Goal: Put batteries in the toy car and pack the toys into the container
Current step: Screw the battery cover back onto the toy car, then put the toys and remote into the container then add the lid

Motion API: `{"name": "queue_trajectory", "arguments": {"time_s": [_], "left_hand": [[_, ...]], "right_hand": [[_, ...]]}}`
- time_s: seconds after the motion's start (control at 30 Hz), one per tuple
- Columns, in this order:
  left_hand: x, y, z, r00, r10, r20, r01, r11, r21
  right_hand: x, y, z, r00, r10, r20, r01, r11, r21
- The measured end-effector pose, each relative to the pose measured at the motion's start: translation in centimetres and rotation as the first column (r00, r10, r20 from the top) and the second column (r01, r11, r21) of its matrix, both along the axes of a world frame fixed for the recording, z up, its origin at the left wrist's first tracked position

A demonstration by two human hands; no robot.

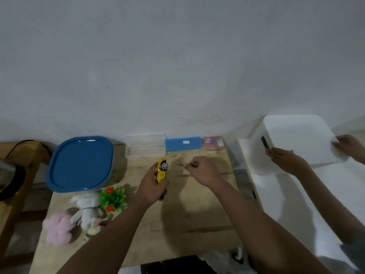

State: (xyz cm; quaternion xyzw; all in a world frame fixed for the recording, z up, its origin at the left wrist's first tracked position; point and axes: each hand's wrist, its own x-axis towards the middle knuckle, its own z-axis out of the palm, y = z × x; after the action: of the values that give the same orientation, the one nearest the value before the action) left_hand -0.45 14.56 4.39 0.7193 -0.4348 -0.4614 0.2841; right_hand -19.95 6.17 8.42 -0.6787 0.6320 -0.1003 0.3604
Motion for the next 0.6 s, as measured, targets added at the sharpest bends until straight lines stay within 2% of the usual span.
{"name": "queue_trajectory", "arguments": {"time_s": [0.1,0.2,0.27,0.43,0.6], "left_hand": [[-1.6,-1.1,-3.0,0.973,-0.094,0.209,0.075,0.992,0.097],[-3.6,-1.7,-4.9,0.881,-0.198,0.43,0.121,0.972,0.2],[-4.7,-2.0,-5.8,0.81,-0.255,0.527,0.142,0.959,0.246],[-6.3,-2.9,-7.6,0.682,-0.404,0.609,0.198,0.905,0.377],[-6.1,-4.4,-7.5,0.717,-0.398,0.572,0.178,0.898,0.402]], "right_hand": [[-1.6,-0.7,-1.7,0.999,-0.043,0.003,0.043,0.999,0.022],[-2.9,-1.2,-2.9,0.997,-0.075,0.006,0.075,0.997,0.015],[-3.5,-1.3,-3.7,0.997,-0.083,0.007,0.082,0.996,0.027],[-4.2,-1.8,-4.7,0.995,-0.099,0.024,0.098,0.995,0.027],[-3.6,-2.3,-5.0,0.995,-0.088,0.053,0.087,0.996,0.022]]}}
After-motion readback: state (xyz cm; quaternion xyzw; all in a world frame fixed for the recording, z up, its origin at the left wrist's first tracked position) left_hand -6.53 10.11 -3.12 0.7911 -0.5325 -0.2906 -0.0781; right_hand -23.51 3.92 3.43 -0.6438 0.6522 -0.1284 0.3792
